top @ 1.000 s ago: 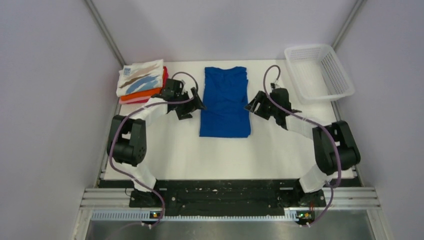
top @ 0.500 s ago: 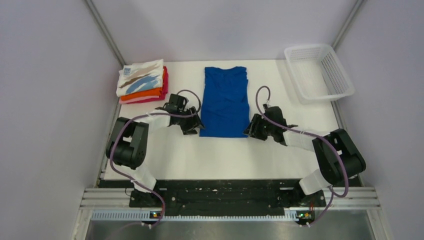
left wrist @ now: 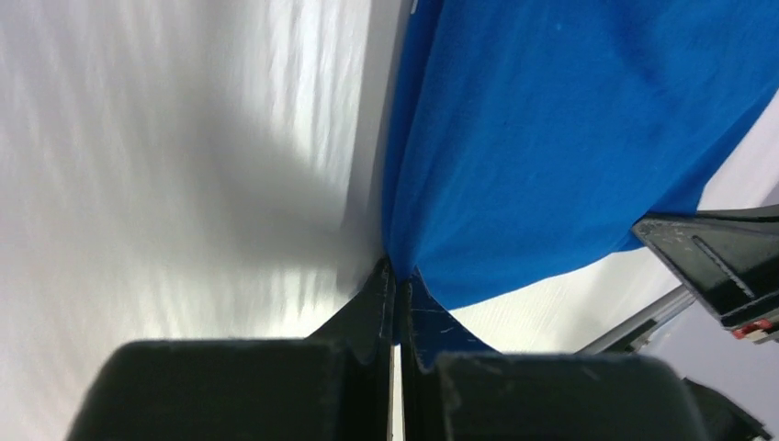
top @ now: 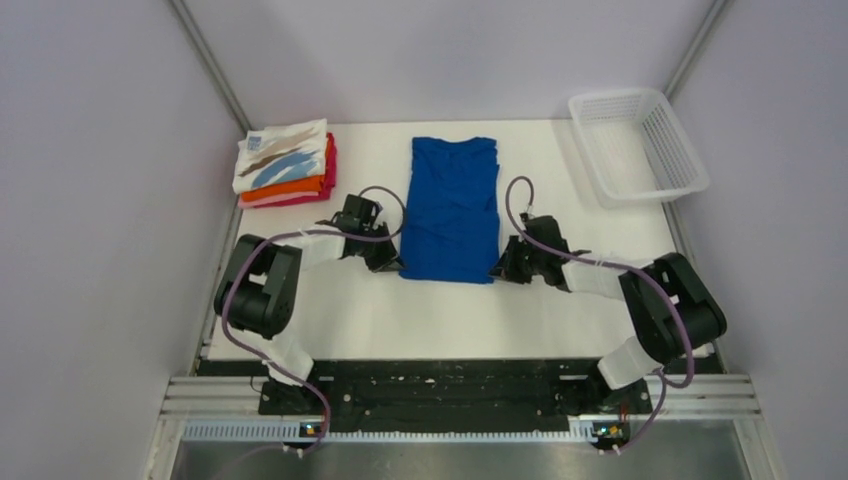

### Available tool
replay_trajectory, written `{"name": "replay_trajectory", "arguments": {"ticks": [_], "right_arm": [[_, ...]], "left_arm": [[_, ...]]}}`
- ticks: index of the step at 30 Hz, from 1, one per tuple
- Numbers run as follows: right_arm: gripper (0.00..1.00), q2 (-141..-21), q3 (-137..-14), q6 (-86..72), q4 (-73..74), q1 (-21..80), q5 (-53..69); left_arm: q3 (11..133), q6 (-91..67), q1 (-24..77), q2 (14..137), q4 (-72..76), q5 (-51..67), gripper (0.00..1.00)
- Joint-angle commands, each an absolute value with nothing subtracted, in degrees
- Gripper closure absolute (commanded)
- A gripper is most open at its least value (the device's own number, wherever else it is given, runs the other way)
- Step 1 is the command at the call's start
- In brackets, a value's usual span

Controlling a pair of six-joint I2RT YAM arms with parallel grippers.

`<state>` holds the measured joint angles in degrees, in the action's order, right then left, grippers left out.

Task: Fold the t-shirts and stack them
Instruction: Grab one side of the 2/3 rectangular tshirt with both arms, then fold the long partially folded tshirt into a neat square

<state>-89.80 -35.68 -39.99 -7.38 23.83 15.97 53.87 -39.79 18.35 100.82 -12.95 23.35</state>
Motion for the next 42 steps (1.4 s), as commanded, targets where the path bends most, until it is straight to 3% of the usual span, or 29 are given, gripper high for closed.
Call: {"name": "replay_trajectory", "arguments": {"ticks": [1,6,11,16,22,29,42], "right_arm": [[1.00,-80.07,-30.96,-39.75,3.76,27.16,18.22],[1.00,-61.57,-25.61,-45.27,15.79,33.74,21.06],[1.00,-44.73,-25.00,-51.50,23.22,35.16,23.43],[1.00,-41.23,-31.49,-49.98,23.76,35.07,22.95],[1.00,-52.76,-45.09,-40.17,22.86,30.38,20.34],[1.00,-66.86,-53.41,-34.02,13.87,18.39,30.49],[1.00,-92.71,-62.55,-36.41,-2.05,9.45,44.00]], "left_arm": [[44.41,-38.10,20.29,89.69,-16.65,21.33,1.00],[33.22,-41.25,24.46,70.66,-24.26,19.57,1.00],[30.62,-43.63,27.44,49.65,-31.44,21.47,1.00],[32.63,-46.06,27.56,41.03,-27.26,22.97,1.00],[42.76,-44.30,26.86,49.48,-23.33,13.00,1.00],[57.03,-39.39,24.19,65.48,-23.05,3.48,1.00],[74.22,-35.54,16.35,92.28,-21.88,9.54,1.00]]}}
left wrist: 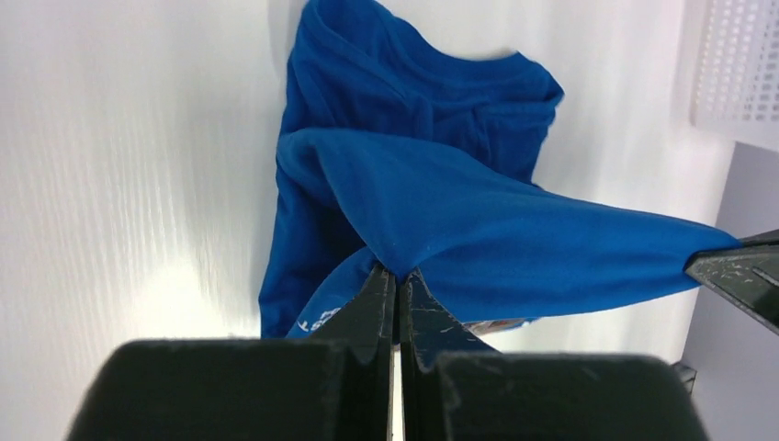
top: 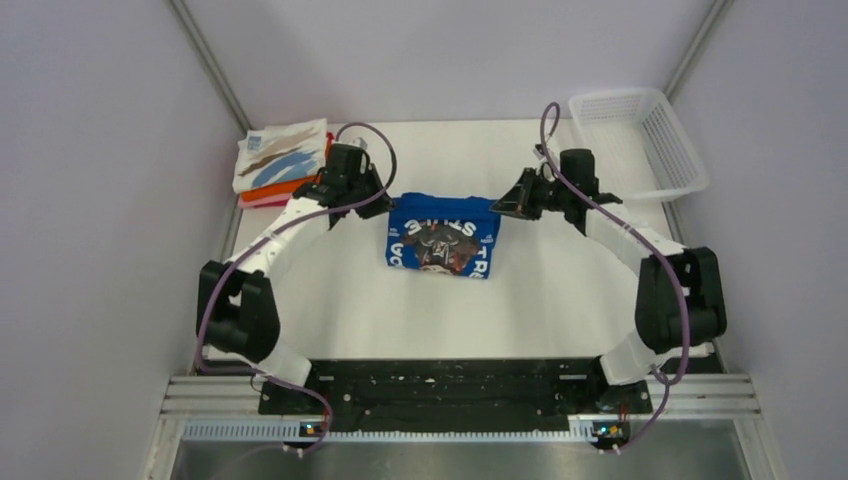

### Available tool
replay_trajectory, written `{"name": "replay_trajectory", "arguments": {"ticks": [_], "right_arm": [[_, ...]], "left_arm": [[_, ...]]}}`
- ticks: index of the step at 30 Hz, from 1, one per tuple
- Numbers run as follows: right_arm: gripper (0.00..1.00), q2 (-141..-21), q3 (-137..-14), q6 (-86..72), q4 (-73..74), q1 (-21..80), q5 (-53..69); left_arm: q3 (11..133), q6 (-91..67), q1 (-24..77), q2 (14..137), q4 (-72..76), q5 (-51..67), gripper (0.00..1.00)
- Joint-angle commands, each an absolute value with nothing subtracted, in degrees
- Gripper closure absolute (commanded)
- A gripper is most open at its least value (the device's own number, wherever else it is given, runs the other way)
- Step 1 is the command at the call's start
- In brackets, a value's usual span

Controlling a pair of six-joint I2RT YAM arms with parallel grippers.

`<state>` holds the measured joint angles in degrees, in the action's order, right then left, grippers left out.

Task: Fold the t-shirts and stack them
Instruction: Fold the long partially folded tshirt into a neat square, then put the neatly folded tshirt into the corner of the board with the left arm

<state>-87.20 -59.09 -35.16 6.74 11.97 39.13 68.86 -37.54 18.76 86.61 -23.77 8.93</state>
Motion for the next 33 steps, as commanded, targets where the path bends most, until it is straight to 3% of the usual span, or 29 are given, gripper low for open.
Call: {"name": "replay_trajectory", "arguments": {"ticks": [1,9,10,11,14,15,16,17,30,33], "right_arm": [[1.00,-94.65,-63.39,-37.14,-3.53,8.98,44.63],[1.00,-112.21,-73.08,-38.68,-9.13,7.40,47.11],[0.96,-114.44,-75.04,-38.30,-8.49,7.22,46.01],[0.86,-116.58,-77.33,-37.77,-7.61,6.92,44.62],[0.48,-121.12,-83.87,-37.02,-4.50,5.98,39.37],[0.29,-121.88,-85.33,-37.08,-3.63,5.75,37.95],[0.12,-122.13,-86.38,-36.78,-3.11,5.64,37.07],[0.03,-121.84,-86.80,-36.44,-2.78,5.68,36.82],[0.01,-97.00,-57.86,-32.04,-2.72,5.72,28.55],[0.01,-90.58,-51.74,-32.93,-2.77,5.79,27.93]], "left_arm": [[75.58,-35.40,16.01,94.14,-21.96,10.51,1.00],[86.45,-35.22,13.97,108.36,-23.85,16.21,0.98],[87.66,-35.30,13.67,109.85,-23.53,16.76,0.83],[89.15,-35.47,13.36,111.34,-23.47,17.29,0.61],[95.07,-35.89,12.56,115.61,-24.51,19.49,0.11],[96.87,-36.12,12.41,116.61,-24.97,20.01,0.04],[98.56,-36.21,12.32,117.23,-25.42,20.46,0.01],[98.76,-36.29,12.31,117.18,-25.59,20.72,0.01],[85.79,-28.38,14.78,114.44,-28.90,18.30,0.01],[87.76,-27.15,16.94,117.32,-30.55,14.29,0.08]]}}
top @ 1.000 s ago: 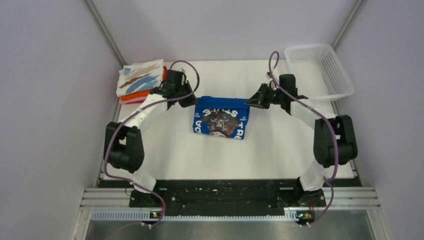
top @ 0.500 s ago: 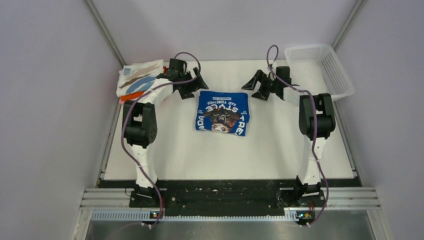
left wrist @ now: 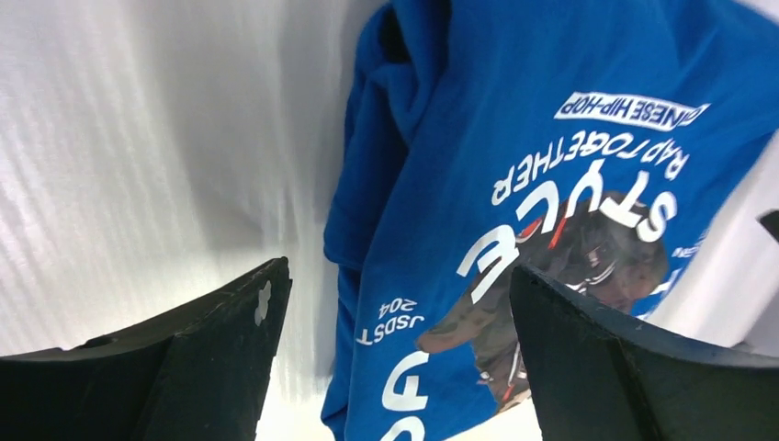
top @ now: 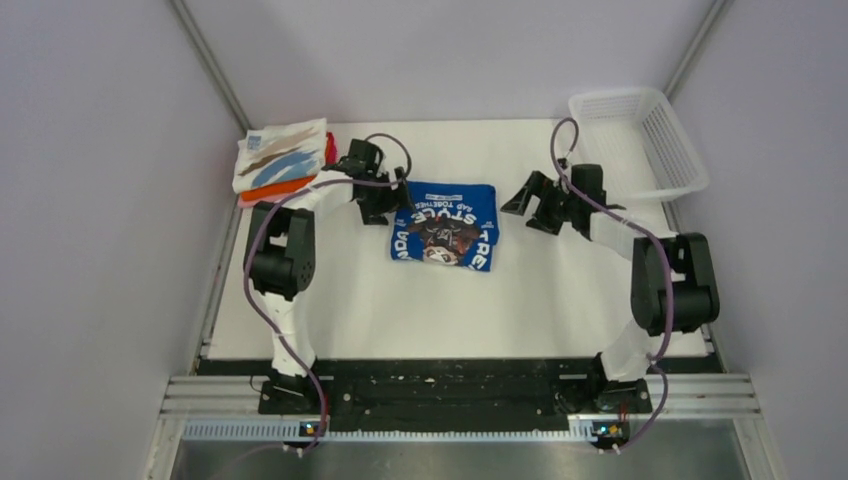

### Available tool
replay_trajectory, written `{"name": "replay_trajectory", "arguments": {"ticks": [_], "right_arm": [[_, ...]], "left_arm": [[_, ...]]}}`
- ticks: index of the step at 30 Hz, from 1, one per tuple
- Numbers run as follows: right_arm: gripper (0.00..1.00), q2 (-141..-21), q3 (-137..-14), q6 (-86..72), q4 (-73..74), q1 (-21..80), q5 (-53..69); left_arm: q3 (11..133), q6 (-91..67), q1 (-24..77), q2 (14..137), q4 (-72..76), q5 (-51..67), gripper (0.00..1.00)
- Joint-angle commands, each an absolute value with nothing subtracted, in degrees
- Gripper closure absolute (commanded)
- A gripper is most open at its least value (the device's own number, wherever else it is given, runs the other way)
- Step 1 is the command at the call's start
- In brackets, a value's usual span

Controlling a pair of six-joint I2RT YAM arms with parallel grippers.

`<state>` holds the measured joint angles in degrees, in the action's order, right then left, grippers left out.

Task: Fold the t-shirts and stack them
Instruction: Put the neatly folded tshirt into the corner of the board with the left arm

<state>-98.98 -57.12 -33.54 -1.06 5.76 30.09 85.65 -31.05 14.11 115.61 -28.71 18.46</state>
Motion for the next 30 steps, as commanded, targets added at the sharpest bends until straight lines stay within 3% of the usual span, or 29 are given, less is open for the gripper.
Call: {"name": "replay_trajectory", "arguments": {"ticks": [1,6,9,11,13,14,22,30], "right_arm": [[0.01,-88.38,-50.27,-33.09,-2.55,5.78,27.87],[0.01,-77.76,-45.99,-32.55,0.77,5.80,24.40],[0.01,-73.05,-44.83,-31.76,3.49,5.71,20.81],[0.01,-70.79,-44.06,-31.12,4.31,5.71,19.96],[0.01,-68.93,-43.63,-30.42,5.08,5.71,19.34],[0.01,-68.07,-43.48,-29.91,5.56,5.69,19.03],[0.01,-63.41,-42.73,-27.75,7.63,5.70,13.84],[0.01,-62.04,-42.46,-26.18,8.35,5.70,11.76]], "left_arm": [[89.24,-27.16,17.49,118.57,-32.10,13.56,0.12],[96.10,-26.29,21.38,125.72,-37.94,5.58,0.31],[101.56,-25.17,23.82,129.54,-42.90,1.09,0.50],[104.07,-24.07,25.78,130.88,-44.66,-6.96,0.67],[107.21,-22.84,27.04,131.78,-46.99,-14.26,0.95],[109.32,-22.54,27.26,132.17,-48.51,-17.35,1.00],[115.58,-6.47,26.75,126.86,-45.01,-42.21,1.00],[113.75,14.99,21.03,120.14,-30.11,-47.91,1.00]]}}
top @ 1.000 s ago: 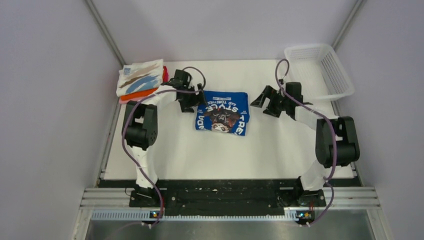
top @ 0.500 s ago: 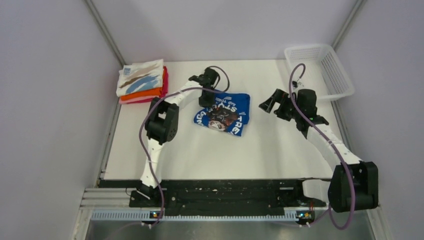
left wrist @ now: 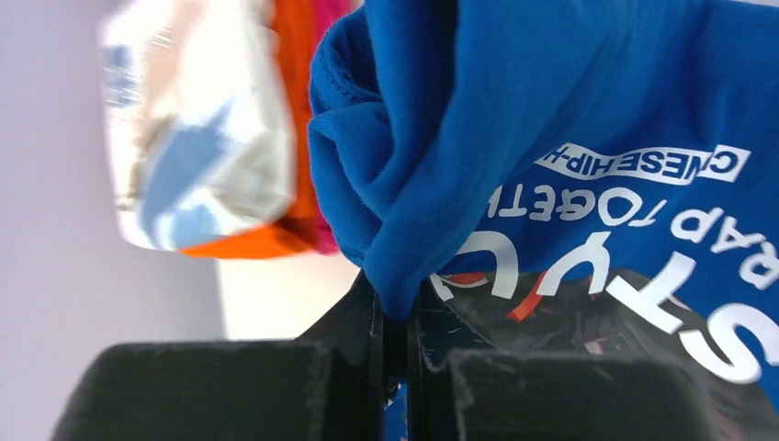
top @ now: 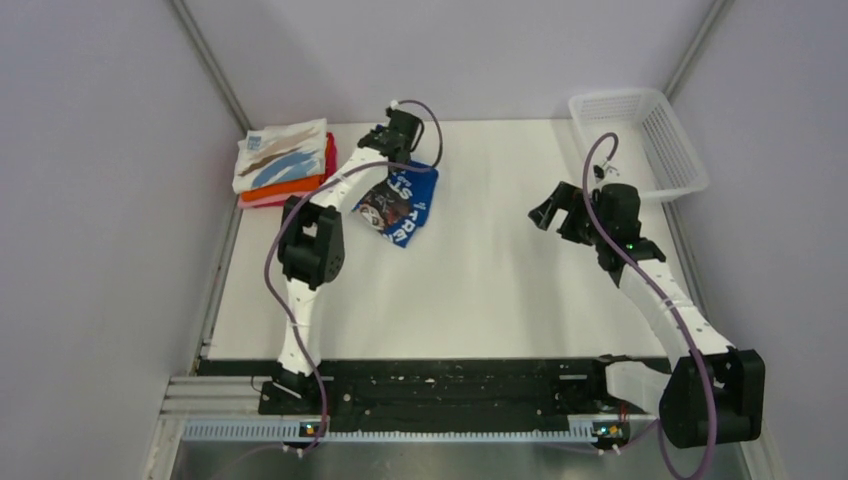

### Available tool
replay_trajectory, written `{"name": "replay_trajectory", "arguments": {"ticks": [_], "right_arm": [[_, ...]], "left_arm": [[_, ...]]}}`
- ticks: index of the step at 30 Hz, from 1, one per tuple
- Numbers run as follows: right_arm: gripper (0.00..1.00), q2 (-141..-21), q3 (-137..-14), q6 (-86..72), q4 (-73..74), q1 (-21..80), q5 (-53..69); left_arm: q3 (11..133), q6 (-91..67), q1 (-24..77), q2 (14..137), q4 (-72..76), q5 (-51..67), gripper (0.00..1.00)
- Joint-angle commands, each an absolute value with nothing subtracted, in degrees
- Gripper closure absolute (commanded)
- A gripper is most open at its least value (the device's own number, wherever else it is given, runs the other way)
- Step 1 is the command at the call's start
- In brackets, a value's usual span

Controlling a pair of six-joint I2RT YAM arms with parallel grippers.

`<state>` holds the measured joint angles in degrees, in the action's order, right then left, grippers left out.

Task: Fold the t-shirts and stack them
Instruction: Put the neatly folded tshirt into the corner of the board with the left arm

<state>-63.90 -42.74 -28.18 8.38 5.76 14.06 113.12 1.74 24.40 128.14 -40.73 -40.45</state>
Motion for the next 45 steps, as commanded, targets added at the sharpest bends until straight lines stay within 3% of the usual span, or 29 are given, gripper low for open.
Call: {"name": "replay_trajectory", "arguments": {"ticks": [1,7,25,37,45], "right_arm": [[0.01,-62.13,-42.53,-25.97,8.57,5.77,11.37],[0.01,-61.69,-42.53,-25.39,9.14,5.69,9.71],[0.01,-61.12,-42.93,-24.89,11.16,5.71,4.13],[0.01,-64.75,-44.76,-24.41,13.25,5.71,0.45],[0.01,-68.03,-45.90,-24.50,14.68,5.70,0.18]], "left_arm": [[113.89,16.80,20.10,119.49,-29.11,-48.35,1.00],[116.23,22.55,14.51,116.90,-24.18,-47.74,1.00],[133.26,18.14,7.80,118.92,-26.90,-39.86,1.00],[133.67,10.65,-3.35,127.56,-27.87,-28.88,1.00],[138.57,11.79,-8.24,134.95,-22.59,-31.62,1.00]]}}
